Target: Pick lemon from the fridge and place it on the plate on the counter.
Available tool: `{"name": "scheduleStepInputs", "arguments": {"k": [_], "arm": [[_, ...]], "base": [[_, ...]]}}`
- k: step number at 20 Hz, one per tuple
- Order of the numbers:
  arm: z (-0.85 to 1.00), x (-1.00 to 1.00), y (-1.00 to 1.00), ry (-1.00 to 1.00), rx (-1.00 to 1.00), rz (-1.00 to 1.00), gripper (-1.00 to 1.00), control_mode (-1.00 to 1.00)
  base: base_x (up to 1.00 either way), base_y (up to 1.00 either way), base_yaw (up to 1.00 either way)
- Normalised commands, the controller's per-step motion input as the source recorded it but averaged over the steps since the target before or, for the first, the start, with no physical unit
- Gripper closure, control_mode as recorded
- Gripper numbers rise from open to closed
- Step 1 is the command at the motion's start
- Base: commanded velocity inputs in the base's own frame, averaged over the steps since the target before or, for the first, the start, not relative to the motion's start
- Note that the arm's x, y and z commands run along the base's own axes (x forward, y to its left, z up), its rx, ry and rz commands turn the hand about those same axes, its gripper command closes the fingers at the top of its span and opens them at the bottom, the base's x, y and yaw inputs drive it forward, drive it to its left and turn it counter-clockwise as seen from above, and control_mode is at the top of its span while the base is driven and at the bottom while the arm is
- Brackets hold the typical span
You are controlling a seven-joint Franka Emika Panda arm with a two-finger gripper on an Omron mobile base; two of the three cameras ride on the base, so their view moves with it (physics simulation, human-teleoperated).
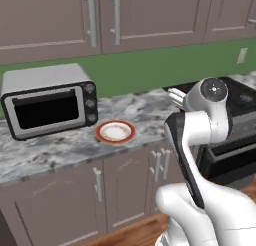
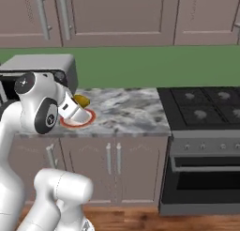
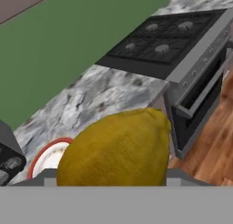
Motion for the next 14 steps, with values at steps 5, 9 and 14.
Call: {"name": "scheduleStepInputs", "arguments": {"k": [5,9,14], "arm": [[0.00,0.00,0.00,0.00,0.00,0.00,1.00,1.00],[0.00,0.00,0.00,0.00,0.00,0.00,1.00,1.00],[0.00,0.00,0.00,0.00,0.00,0.00,1.00,1.00]], "base": [[0.58,-0.02,0.30],[0.48,-0.04,0.26],[0.44,-0.05,0.24]]}}
